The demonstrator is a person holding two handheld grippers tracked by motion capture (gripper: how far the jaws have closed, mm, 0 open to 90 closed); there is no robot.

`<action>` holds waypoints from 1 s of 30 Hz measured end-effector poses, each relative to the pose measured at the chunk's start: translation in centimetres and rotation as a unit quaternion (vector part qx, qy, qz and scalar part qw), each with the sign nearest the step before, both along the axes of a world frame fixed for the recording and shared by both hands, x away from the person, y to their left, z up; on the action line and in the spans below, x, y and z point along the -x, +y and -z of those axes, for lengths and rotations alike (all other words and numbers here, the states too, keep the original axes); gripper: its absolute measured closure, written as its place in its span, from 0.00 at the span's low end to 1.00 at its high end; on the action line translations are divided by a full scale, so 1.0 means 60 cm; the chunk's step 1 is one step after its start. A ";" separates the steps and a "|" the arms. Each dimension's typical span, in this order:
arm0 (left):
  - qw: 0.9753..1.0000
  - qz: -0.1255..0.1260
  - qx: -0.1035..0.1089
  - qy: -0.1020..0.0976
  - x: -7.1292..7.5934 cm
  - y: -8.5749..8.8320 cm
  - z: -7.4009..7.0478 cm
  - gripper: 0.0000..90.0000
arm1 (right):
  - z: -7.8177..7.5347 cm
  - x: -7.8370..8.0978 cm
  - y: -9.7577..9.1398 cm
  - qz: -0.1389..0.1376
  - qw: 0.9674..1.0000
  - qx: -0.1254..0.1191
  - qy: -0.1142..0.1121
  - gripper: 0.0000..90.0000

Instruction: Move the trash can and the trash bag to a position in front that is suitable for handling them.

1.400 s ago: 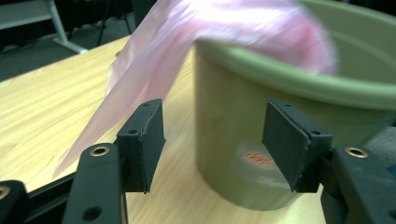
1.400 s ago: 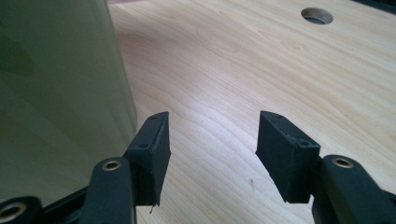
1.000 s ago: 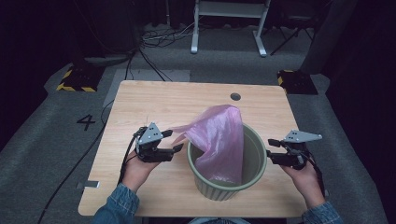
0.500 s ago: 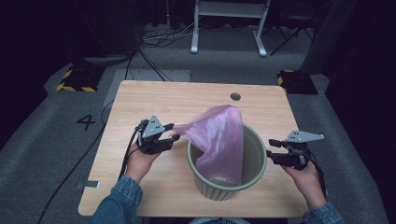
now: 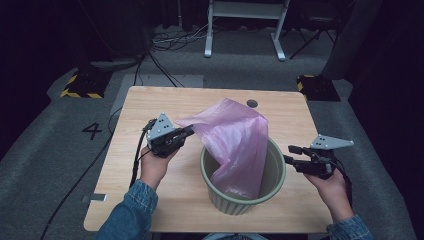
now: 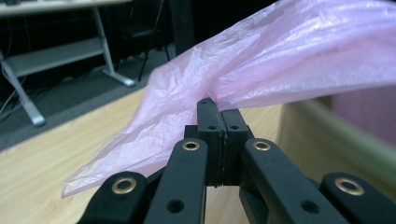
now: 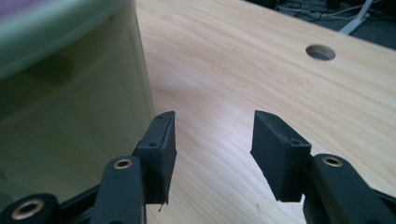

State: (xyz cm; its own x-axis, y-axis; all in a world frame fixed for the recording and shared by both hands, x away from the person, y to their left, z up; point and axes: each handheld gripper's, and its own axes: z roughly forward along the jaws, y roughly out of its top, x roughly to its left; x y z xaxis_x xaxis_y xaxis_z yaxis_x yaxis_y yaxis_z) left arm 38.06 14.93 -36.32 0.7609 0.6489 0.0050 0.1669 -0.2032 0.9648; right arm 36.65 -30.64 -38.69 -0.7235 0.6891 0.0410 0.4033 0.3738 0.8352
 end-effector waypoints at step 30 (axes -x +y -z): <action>0.998 0.051 0.006 -0.046 0.024 -0.031 -0.065 0.99 | -0.171 0.015 0.087 -0.093 0.993 -0.032 -0.058 0.74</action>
